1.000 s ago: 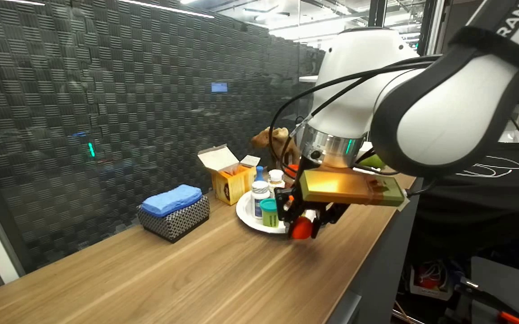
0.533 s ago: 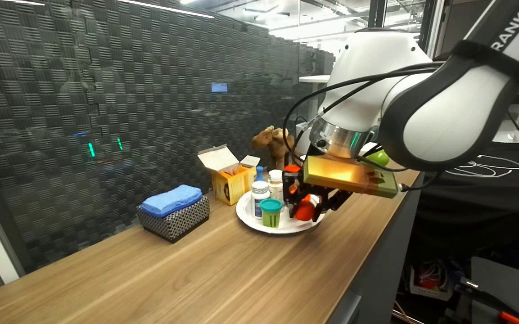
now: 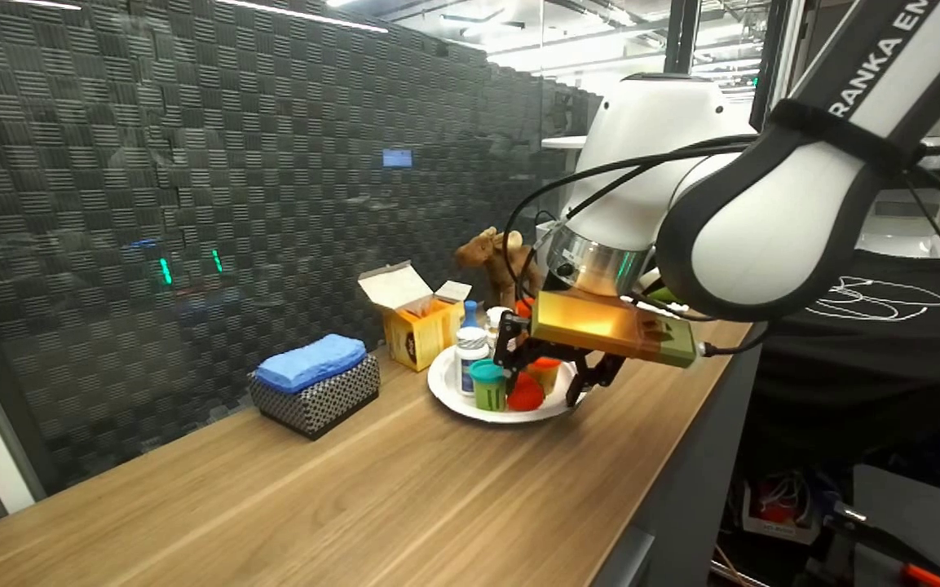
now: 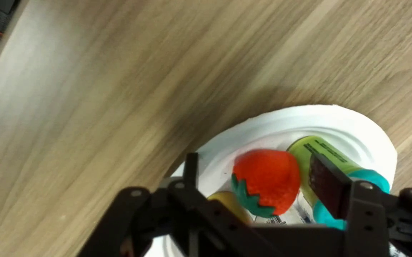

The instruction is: Pick up the bottles and small containers from the table and put them on the white plate.

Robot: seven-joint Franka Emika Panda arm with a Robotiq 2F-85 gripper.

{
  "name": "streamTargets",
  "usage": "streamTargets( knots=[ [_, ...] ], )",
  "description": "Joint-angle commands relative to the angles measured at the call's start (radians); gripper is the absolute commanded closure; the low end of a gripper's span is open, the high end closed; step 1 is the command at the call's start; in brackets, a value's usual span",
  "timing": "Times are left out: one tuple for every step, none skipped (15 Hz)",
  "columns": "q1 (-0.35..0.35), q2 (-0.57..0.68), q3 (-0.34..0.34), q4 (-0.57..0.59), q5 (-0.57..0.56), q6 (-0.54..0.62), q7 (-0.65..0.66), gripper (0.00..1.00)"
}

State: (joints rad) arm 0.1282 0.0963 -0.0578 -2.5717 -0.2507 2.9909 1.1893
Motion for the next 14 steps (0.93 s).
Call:
streamTargets(
  knots=[
    [-0.007,-0.005,0.004,-0.011,0.011,0.049,-0.017,0.0],
    [-0.007,-0.011,0.004,-0.02,0.008,0.059,-0.019,0.0],
    [-0.007,-0.019,0.007,-0.03,0.009,0.067,-0.026,0.0],
    [-0.007,-0.031,0.008,-0.04,0.007,0.068,-0.033,0.0],
    [-0.004,-0.05,0.002,-0.052,-0.012,0.055,-0.032,0.0],
    [-0.005,-0.066,0.005,-0.064,-0.009,0.045,-0.044,0.0],
    [-0.01,-0.095,0.015,-0.082,0.009,0.026,-0.075,0.0],
    [-0.012,-0.123,0.018,-0.099,0.02,0.014,-0.098,0.0],
    [-0.012,-0.157,0.018,-0.114,0.033,-0.011,-0.123,0.0],
    [-0.009,-0.19,0.006,-0.126,0.024,-0.029,-0.125,0.0],
    [-0.009,-0.231,-0.004,-0.135,0.009,-0.056,-0.121,0.0],
    [-0.008,-0.27,-0.009,-0.14,0.011,-0.097,-0.128,0.0],
    [-0.005,-0.308,-0.014,-0.138,0.016,-0.162,-0.145,0.0],
    [0.011,-0.36,0.002,-0.145,0.008,-0.257,-0.132,0.0]
  ],
)
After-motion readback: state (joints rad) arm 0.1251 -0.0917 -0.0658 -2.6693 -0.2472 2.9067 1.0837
